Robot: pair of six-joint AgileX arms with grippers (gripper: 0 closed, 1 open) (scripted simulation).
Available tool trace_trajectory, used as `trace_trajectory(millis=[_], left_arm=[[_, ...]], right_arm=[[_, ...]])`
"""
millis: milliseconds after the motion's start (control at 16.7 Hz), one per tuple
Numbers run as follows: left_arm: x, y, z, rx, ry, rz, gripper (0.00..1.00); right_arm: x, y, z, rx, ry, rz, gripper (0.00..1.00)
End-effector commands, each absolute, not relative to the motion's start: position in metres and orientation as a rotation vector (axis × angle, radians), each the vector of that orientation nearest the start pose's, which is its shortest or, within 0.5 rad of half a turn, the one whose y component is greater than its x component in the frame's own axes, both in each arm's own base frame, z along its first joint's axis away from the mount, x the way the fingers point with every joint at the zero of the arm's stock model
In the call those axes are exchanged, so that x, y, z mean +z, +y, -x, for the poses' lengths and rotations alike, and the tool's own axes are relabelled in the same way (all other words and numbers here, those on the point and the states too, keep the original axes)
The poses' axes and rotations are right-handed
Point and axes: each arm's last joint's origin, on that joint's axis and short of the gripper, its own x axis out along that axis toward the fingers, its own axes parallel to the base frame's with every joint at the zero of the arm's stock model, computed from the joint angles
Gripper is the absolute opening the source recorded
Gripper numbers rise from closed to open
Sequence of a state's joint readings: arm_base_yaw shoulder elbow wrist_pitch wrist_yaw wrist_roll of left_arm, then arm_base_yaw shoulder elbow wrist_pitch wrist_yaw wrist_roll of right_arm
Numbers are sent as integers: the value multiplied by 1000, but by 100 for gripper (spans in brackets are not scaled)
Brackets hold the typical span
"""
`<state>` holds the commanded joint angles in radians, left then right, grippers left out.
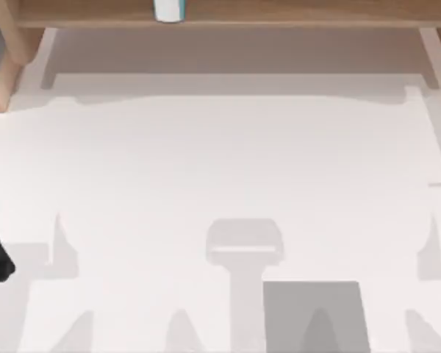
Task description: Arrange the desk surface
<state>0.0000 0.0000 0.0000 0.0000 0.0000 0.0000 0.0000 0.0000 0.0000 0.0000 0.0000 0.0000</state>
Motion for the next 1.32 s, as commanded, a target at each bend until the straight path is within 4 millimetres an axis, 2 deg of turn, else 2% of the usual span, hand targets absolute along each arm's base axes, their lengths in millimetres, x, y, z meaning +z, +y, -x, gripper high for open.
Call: trace_trajectory(millis=[180, 360, 540, 720, 840, 1020, 1140, 1320], left_arm=[[160, -1, -106, 0, 0, 0, 100], [160, -1, -106, 0, 0, 0, 100], [160, -1, -106, 0, 0, 0, 100], [160, -1, -106, 0, 0, 0, 100], [160, -1, -106, 0, 0, 0, 100], [160, -1, -106, 0, 0, 0, 100], [160, -1, -106, 0, 0, 0, 100], [160, -1, -106, 0, 0, 0, 100]], right_arm=[[162, -1, -106, 2, 7, 3, 100], [179, -1, -107, 9, 70, 30, 100], [215, -3, -115, 4, 186, 81, 100], [264, -9, -141, -11, 344, 142, 100], [296, -16, -173, -21, 468, 182, 100], [331, -37, -239, -26, 666, 234, 100], [338, -57, -290, -19, 799, 259, 100], [326, -94, -362, 10, 986, 281, 100]])
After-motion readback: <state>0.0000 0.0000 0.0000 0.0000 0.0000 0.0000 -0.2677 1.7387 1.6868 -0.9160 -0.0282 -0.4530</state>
